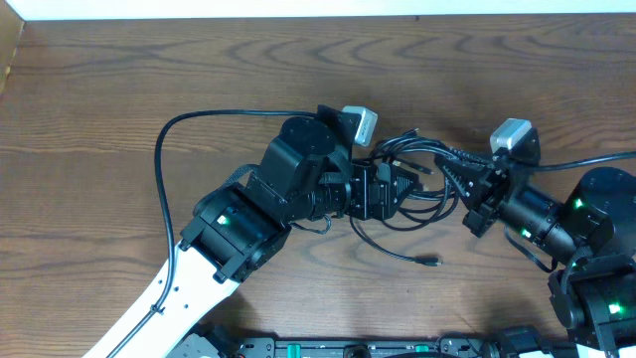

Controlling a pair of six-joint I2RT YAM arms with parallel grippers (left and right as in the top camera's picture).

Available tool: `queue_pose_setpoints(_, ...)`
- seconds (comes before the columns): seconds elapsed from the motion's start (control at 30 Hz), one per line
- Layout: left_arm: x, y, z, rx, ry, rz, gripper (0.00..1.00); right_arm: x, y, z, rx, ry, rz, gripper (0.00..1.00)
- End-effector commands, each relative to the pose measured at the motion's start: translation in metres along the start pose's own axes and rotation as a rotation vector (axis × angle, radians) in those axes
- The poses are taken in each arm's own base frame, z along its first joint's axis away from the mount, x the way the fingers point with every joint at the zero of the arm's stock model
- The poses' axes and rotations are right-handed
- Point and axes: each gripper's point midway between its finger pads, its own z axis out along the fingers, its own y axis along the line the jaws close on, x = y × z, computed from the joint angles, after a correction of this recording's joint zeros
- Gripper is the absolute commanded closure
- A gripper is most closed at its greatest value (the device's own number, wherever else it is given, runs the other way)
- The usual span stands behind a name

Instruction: Untangle cables

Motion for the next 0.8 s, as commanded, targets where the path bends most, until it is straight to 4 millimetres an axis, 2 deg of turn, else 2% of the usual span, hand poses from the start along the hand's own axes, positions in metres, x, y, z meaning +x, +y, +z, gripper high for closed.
queue_pose_setpoints(0.0,-0.008,-0.013,-0.008,0.036,-0.021,0.000,0.22,-0.004,0.014,-0.001,-0.076,-0.008,0.076,0.99)
queue_pose_setpoints(0.07,-0.008,-0.013,-0.008,0.035,-0.021,0.000,0.35,-0.005,0.015,-0.001,-0.083,-0.011,0.078,0.99)
queue_pose_setpoints(0.13,-0.008,-0.013,-0.008,0.036,-0.023,0.001,0.60,-0.005,0.015,-0.001,-0.082,-0.012,0.078,0.99)
queue_pose_setpoints(0.2,-0.008,-0.013,-0.008,0.036,-0.023,0.001,0.92,-0.005,0.015,-0.001,-0.082,-0.011,0.078,0.99)
queue_pose_setpoints(0.5,-0.009,-0.012,-0.008,0.028,-0.029,0.009,0.92,-0.003,0.012,-0.001,-0.063,-0.009,0.045,0.99)
queue_pose_setpoints(0.67,-0.011,0.002,-0.010,-0.032,-0.044,0.005,0.92,-0.003,0.006,-0.001,-0.031,-0.011,0.046,0.99)
queue_pose_setpoints(0.7,-0.011,0.003,-0.010,-0.037,-0.042,0.022,0.93,-0.003,0.006,-0.001,-0.031,-0.010,0.046,0.90)
queue_pose_setpoints(0.77,-0.010,0.005,-0.011,-0.044,-0.035,0.082,0.92,-0.003,0.006,-0.001,-0.031,-0.010,0.016,0.65)
